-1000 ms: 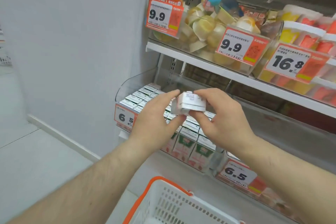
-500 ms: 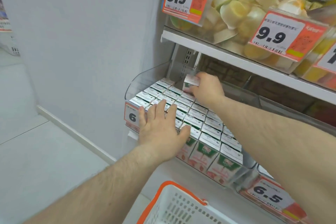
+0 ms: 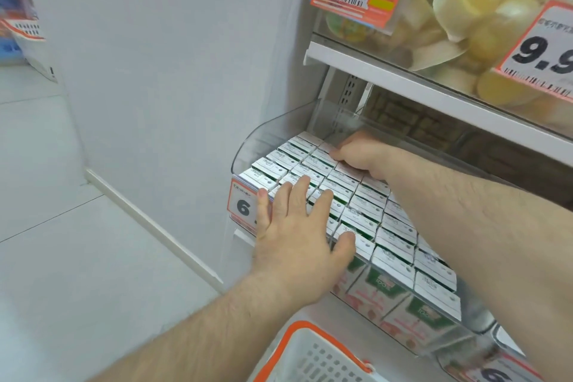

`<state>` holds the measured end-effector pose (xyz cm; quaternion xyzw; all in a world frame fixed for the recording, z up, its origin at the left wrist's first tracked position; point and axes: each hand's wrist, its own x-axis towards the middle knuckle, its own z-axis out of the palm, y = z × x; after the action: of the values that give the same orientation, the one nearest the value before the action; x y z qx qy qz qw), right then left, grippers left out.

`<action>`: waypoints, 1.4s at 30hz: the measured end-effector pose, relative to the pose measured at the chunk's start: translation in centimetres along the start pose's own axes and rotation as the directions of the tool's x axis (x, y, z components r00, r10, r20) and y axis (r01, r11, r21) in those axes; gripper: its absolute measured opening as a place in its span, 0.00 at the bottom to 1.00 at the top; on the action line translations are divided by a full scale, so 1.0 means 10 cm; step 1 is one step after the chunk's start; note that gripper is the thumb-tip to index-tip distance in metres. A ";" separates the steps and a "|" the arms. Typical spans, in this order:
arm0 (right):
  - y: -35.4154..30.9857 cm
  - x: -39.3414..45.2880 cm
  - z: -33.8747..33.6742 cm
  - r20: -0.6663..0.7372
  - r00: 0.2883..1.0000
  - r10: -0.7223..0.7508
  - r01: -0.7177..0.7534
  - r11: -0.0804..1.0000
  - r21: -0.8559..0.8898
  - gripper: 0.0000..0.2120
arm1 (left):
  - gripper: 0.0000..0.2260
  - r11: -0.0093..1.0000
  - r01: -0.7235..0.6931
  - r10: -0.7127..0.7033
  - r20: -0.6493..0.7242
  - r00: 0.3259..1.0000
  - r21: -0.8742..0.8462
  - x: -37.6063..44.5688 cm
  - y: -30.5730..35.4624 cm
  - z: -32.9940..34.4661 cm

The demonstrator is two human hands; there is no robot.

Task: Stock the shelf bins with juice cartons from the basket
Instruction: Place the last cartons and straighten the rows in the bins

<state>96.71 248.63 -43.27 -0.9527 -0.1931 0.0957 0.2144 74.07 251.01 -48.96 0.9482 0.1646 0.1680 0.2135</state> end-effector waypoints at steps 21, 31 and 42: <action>-0.20 0.18 0.01 0.260 0.959 0.112 -0.201 0.916 0.346 0.32 | 0.40 0.637 0.261 -0.563 -0.206 0.801 -0.725 0.23 -0.19 0.14; -0.11 0.47 0.09 0.333 0.938 0.098 -0.250 0.855 0.454 0.44 | 0.39 0.575 0.235 -0.571 -0.178 0.801 -0.783 0.27 -0.14 0.17; 0.24 -0.04 -0.32 0.259 0.932 0.252 -0.282 0.956 0.084 0.46 | 0.45 0.298 0.443 -0.664 0.150 0.733 -0.846 0.04 0.11 -0.02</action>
<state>97.94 245.27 -41.46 -0.9363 -0.0805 0.2527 0.2304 74.57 250.25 -48.16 0.5772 0.4040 0.2480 0.6649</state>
